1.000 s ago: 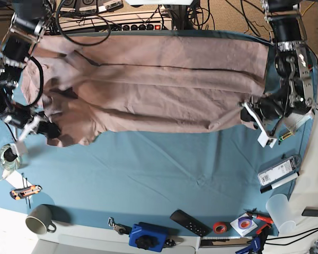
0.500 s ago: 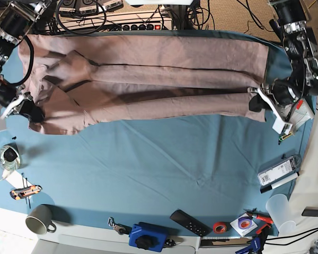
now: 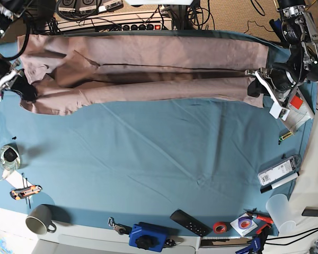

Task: Fold the T-shirt properly
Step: 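Lift the hem corners with both grippers and fold toward the collar, then lay the folded pink strip flat, holding its ends with both grippers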

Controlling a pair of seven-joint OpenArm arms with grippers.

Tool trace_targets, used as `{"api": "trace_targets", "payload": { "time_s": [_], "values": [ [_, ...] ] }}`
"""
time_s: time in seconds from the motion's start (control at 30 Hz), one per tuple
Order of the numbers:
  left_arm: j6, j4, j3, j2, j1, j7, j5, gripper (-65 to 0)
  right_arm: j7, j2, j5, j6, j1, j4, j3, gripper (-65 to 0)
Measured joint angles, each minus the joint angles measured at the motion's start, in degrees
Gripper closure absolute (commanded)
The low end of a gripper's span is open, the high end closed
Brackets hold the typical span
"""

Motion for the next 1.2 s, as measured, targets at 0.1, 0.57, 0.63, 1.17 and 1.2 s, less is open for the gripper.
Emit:
{"api": "trace_targets", "payload": {
  "time_s": [0.1,0.57,0.63,1.17,1.2],
  "values": [
    [0.02,0.00,0.00,0.00,0.11,0.02,0.20,0.0,0.02,-0.68,1.36,0.02,-2.67,2.51,1.22,0.0],
    [0.00,0.00,0.00,0.02,0.57,0.09,0.22,0.0,0.26,-2.69,-1.57,0.02,-12.76,3.43,1.27,0.0],
    [0.00,0.00,0.00,0.00,0.87,0.24,0.26,0.0,0.28,-4.39,-2.71,0.02,-13.55,3.43,1.27,0.0],
    [0.02,0.02,0.00,0.00,3.13,0.00,2.51,-27.0,0.24,-7.61,-5.51,0.02,-13.66,3.43,1.27,-6.2],
    [0.02,0.02,0.00,0.00,3.17,0.00,2.47,-32.3,0.24,-7.61,-5.53,0.02,-13.66,3.43,1.27,-10.3]
  ]
}}
